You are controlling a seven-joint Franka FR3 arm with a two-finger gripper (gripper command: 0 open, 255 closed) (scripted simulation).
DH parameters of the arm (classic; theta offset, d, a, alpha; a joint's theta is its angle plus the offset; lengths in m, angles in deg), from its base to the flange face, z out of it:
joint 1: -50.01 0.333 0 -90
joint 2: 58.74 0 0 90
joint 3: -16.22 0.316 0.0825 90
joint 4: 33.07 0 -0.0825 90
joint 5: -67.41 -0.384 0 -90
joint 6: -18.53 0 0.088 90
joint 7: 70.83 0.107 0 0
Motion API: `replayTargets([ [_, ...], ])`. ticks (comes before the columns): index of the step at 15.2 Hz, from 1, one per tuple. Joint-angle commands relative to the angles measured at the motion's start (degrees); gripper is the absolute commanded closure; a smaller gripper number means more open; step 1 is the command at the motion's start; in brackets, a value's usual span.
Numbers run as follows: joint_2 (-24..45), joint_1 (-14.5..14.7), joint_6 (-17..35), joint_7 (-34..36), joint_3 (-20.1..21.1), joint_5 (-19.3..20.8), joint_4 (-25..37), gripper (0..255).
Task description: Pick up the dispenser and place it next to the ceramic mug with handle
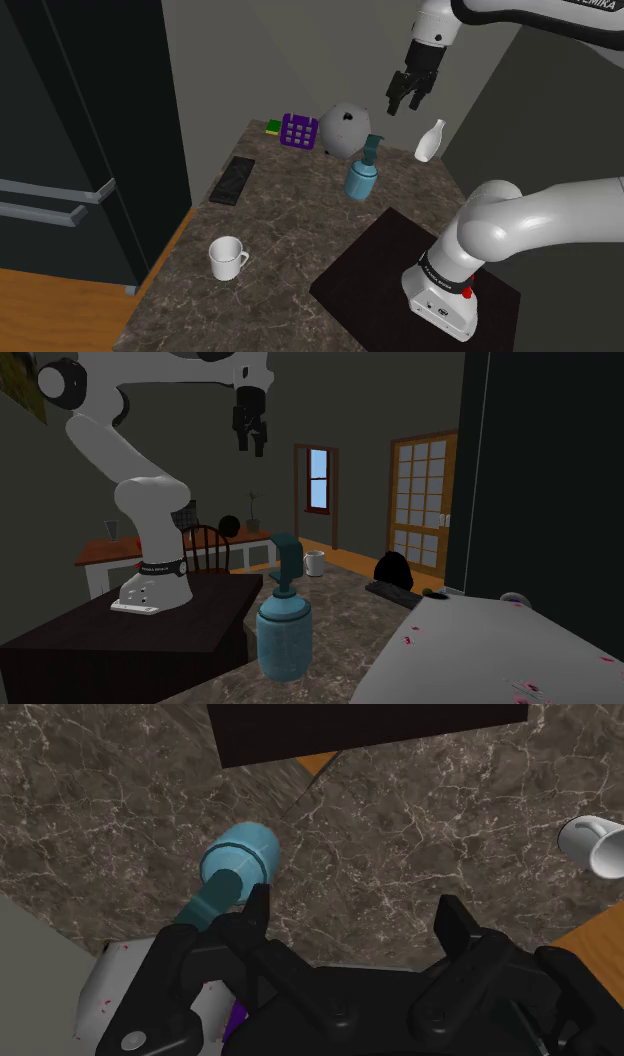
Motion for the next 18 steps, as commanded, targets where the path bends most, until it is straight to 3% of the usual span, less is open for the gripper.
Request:
replayTargets([
  [1,0.0,0.0,0.0,0.0,0.0,0.0,0.0,0],
  [10,1.7,-6.5,22.4,9.5,-1.9,3.9,-14.8,0],
  [18,10.3,-13.5,44.0,18.9,-3.7,8.5,-22.7,0],
])
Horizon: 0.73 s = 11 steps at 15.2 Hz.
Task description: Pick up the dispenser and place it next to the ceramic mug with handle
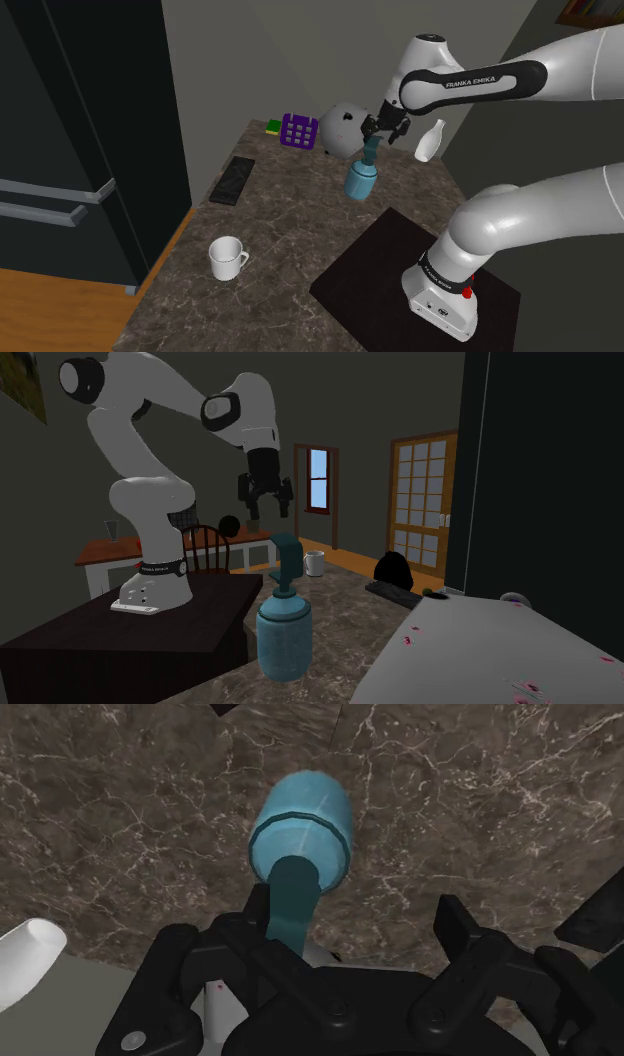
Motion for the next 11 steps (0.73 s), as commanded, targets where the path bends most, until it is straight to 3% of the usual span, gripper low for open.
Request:
replayTargets([
  [1,2.6,-2.2,6.0,2.4,-0.7,1.6,-1.8,0],
  [6,12.0,-7.7,20.0,9.8,-1.1,5.8,-3.3,0],
  [11,16.6,-8.9,25.1,11.3,-1.3,7.3,-3.5,0],
])
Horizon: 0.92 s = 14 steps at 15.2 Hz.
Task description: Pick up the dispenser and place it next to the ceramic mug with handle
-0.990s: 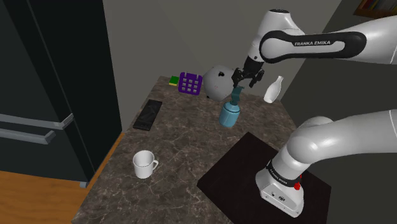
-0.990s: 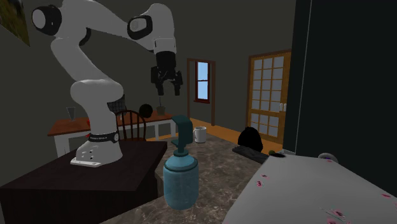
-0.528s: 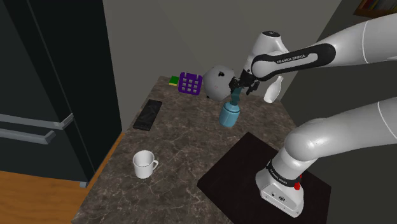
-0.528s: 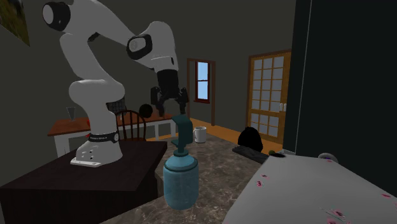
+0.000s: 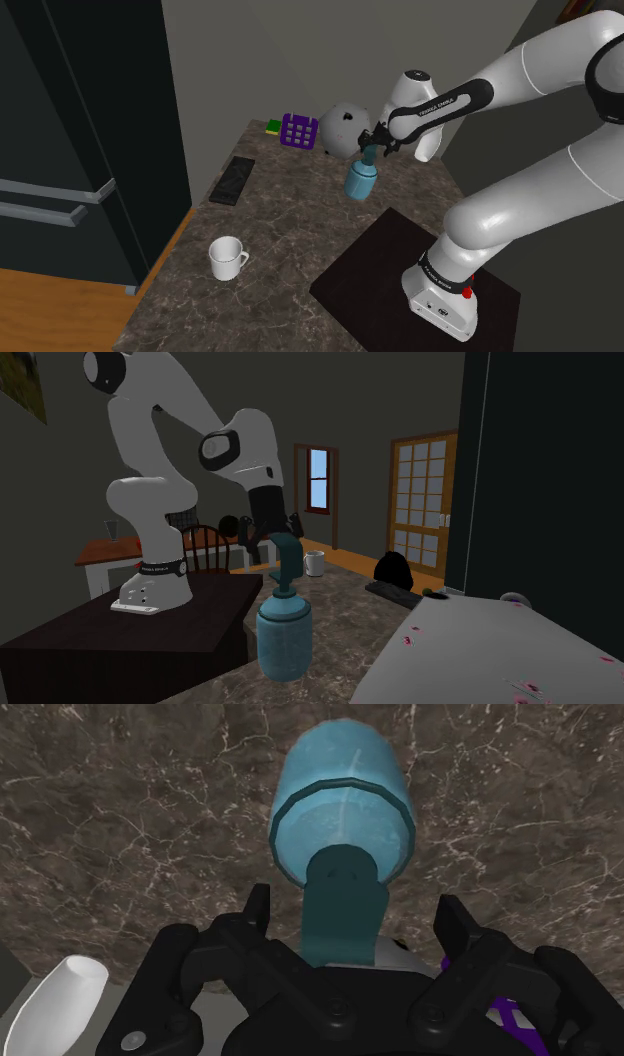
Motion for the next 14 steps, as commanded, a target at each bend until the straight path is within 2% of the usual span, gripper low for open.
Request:
replayTargets([
  [1,1.8,-0.5,2.1,0.3,-0.2,0.7,-0.2,0],
  [3,4.4,-1.0,4.6,0.9,-0.2,1.5,-0.1,0],
  [11,4.4,-1.0,4.6,0.9,-0.2,1.5,-0.1,0],
  [12,4.4,-1.0,4.6,0.9,-0.2,1.5,-0.1,255],
  [14,4.4,-1.0,4.6,0.9,-0.2,1.5,-0.1,255],
])
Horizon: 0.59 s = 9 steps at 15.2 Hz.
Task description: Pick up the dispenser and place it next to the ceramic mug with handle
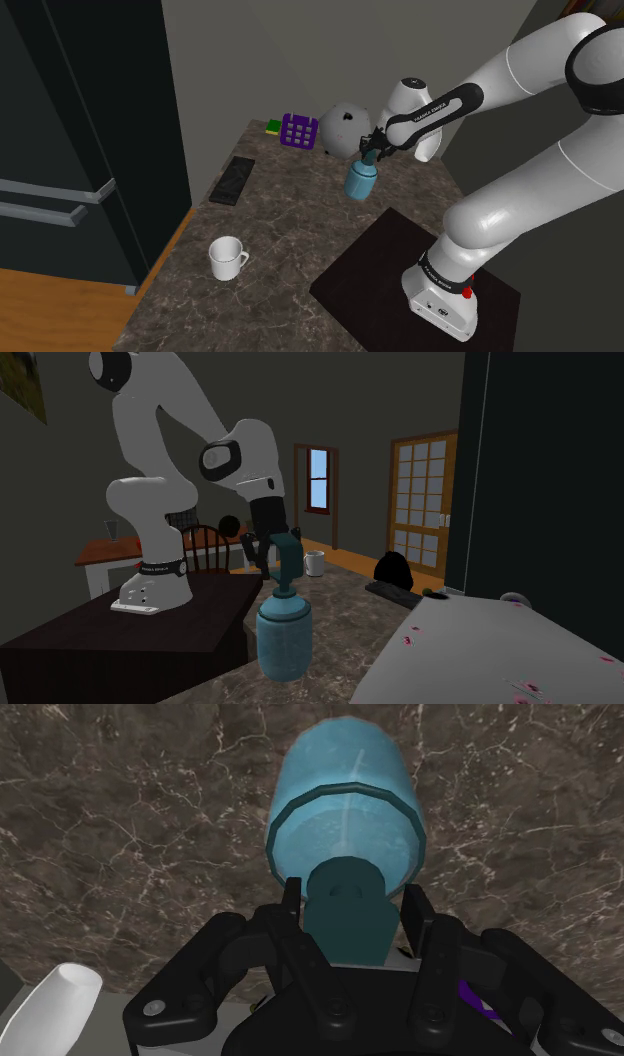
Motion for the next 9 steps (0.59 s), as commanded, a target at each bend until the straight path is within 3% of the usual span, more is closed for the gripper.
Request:
replayTargets([
  [1,0.0,0.0,0.0,0.0,0.0,0.0,0.0,255],
  [9,-1.5,0.4,-2.0,-0.8,-0.1,-0.8,0.4,255],
])
